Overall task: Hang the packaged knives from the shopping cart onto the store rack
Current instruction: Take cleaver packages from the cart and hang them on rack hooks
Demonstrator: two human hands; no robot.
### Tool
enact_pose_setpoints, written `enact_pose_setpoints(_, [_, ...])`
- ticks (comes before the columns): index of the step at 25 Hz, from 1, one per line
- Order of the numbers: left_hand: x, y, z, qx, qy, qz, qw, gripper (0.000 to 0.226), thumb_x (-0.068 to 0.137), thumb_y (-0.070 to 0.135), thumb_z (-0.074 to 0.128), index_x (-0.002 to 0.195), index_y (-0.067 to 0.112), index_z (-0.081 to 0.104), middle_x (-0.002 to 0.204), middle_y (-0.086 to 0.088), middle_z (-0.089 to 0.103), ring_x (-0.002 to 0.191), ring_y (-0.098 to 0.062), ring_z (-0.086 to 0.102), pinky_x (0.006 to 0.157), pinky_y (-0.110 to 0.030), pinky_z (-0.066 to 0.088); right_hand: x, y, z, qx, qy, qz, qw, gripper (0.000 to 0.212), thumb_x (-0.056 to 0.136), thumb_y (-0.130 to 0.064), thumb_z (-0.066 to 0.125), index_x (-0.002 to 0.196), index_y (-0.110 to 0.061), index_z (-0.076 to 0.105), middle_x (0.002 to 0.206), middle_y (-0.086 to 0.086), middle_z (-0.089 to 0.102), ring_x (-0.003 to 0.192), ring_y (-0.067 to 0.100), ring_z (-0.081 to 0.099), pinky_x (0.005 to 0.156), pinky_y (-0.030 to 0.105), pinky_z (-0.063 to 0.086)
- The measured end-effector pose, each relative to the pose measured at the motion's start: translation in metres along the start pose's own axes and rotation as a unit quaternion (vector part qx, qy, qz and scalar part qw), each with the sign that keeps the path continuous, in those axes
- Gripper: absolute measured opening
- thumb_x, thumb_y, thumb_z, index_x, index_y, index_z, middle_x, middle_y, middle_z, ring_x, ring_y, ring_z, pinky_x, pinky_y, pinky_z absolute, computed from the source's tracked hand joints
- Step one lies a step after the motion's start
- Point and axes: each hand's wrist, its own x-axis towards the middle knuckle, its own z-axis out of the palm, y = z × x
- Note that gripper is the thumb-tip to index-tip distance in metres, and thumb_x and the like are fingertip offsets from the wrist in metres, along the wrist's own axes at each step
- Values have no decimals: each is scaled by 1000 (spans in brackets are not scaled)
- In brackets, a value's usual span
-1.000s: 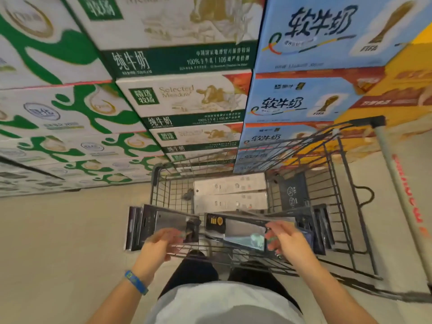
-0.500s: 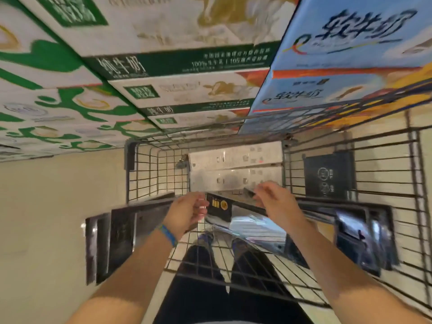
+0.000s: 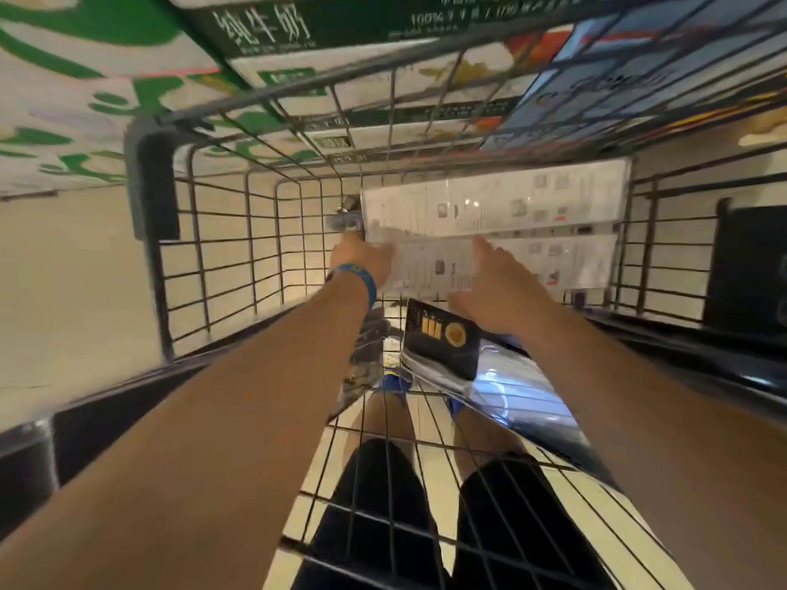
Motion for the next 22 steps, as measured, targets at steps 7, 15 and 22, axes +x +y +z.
enact_pose_setpoints(7, [-6, 12, 32, -43, 86, -44, 994, 44, 97, 36, 52, 138, 20, 47, 136, -13, 48, 124, -32, 49, 104, -47, 44, 25, 0, 42, -93, 5, -7, 996, 104, 92, -11, 68, 160, -17, -11, 164, 27, -18, 136, 51, 41, 108, 53, 45])
enact_pose_setpoints(15, [-4, 9, 4, -189, 82, 13, 978, 32, 87, 53, 63, 96, 23, 56, 86, 6, 62, 75, -13, 61, 59, -27, 48, 22, -11, 76, -148, 131, 14, 980, 124, 87, -46, 75, 157, -14, -22, 164, 26, -24, 151, 55, 3, 119, 63, 26])
enact_pose_setpoints(22, [-48, 25, -28, -122, 62, 167, 976, 24, 98, 36, 52, 98, 12, 58, 80, 2, 62, 68, -17, 59, 54, -26, 47, -2, -14, 62, -135, 280, -23, 950, 123, 87, -43, 77, 158, -5, -16, 168, 24, -13, 153, 51, 4, 121, 64, 23])
